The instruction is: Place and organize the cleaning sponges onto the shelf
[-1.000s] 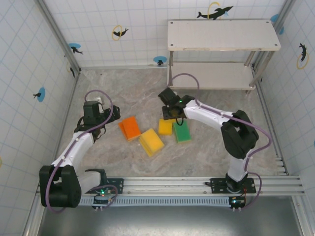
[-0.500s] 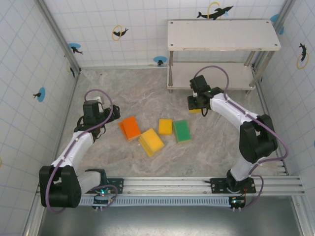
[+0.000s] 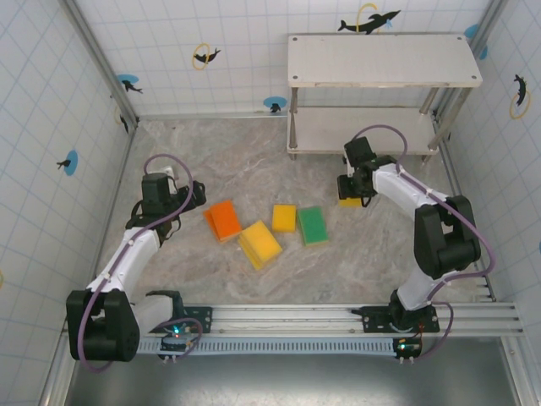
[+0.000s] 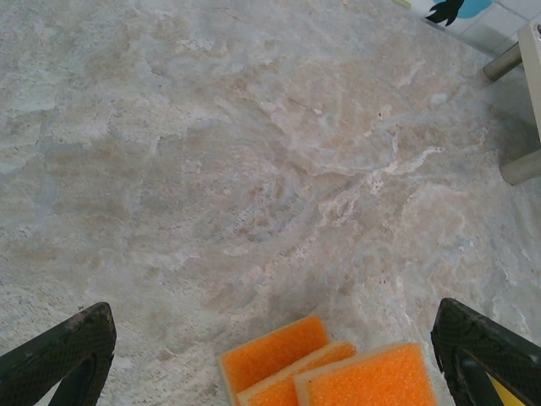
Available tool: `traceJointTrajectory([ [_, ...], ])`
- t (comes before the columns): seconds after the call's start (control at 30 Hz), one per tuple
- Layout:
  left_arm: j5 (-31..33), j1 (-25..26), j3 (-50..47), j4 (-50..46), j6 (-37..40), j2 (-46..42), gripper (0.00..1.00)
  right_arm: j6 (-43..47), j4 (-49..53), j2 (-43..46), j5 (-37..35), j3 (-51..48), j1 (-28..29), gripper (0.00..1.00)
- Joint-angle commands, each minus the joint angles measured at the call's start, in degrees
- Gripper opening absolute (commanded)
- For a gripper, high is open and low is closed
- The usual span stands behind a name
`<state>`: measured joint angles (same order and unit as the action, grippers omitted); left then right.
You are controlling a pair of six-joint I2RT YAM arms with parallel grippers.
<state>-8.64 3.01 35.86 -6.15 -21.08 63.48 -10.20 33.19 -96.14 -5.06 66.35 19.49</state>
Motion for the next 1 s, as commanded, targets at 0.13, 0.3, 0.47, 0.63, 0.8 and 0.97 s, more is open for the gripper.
traceJointTrajectory([
  [0.13,-1.5,0.3,1.9,0.3,-1.1,0.7,0.98,1.9,-2.6,5.4,0.7,-2.1,-4.6,0.59],
  [0.3,-2.0,0.4,1.7,0.7,-1.4,0.7,0.98,3.9,-6.4,8.0,0.8,-3.4,-9.2,0.59],
  [0.47,-2.0,0.3,1.7,0.6,-1.4,0.6,0.97,5.9,-9.7,9.5,0.6,-3.5,-14.3,0.59],
  [0.63,-2.0,0.4,1.4,0.7,-1.4,0.4,0.98,7.4,-14.1,9.8,2.2,-3.8,-19.7,0.58],
  [0.8,-1.9,0.3,1.0,0.6,-1.3,0.1,0.98,7.5,-20.0,9.5,3.7,-5.0,-24.3,0.58],
  [0.97,-1.8,0.3,1.0,0.4,-1.3,0.0,0.98,8.3,-28.2,9.0,4.5,-6.7,-26.8,0.57],
])
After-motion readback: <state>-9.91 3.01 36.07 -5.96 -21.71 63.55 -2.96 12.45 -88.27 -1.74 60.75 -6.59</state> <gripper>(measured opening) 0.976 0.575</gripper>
